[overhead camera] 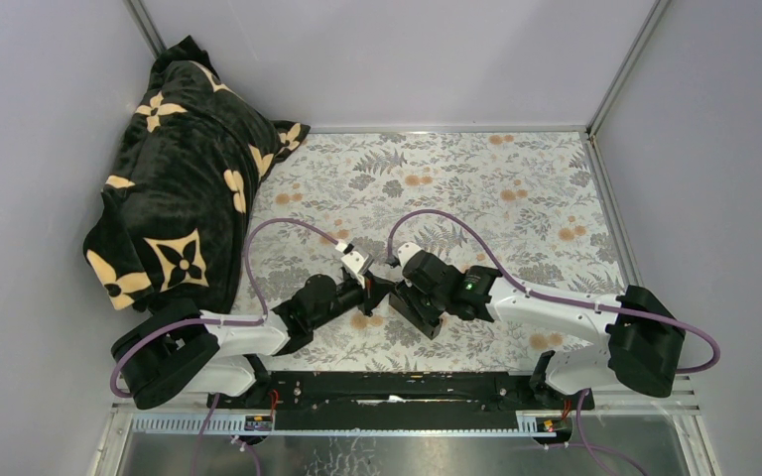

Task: Fold the paper box
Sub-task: Close the paper box at the center of the board.

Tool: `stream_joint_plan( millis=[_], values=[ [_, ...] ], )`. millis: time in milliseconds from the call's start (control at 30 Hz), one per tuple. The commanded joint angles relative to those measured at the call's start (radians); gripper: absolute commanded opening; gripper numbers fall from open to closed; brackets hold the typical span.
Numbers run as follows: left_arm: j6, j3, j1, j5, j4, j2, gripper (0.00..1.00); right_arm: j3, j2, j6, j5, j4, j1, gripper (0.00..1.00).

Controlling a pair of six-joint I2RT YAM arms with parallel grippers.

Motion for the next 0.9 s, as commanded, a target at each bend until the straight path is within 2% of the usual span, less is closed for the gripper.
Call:
stream_joint_plan(
  millis=[0,467,633,867],
  values=[
    [-0.002,-0.025,-0.011,-0.017,-0.007,0.004,0.07,0.008,-0.046,0.028,0.043,0.000,0.003,0.53],
    [-0.002,-0.026,-0.011,-0.024,-0.011,0.006,0.07,0.005,-0.095,0.055,0.084,0.010,0.002,0.67],
    [-0.002,-0.023,-0.015,-0.029,-0.023,0.001,0.07,0.005,-0.159,0.081,0.141,-0.001,0.002,0.73],
    [-0.015,-0.021,-0.033,-0.078,-0.056,-0.014,0.07,-0.040,-0.298,0.209,0.297,-0.065,0.003,0.73]
  ],
)
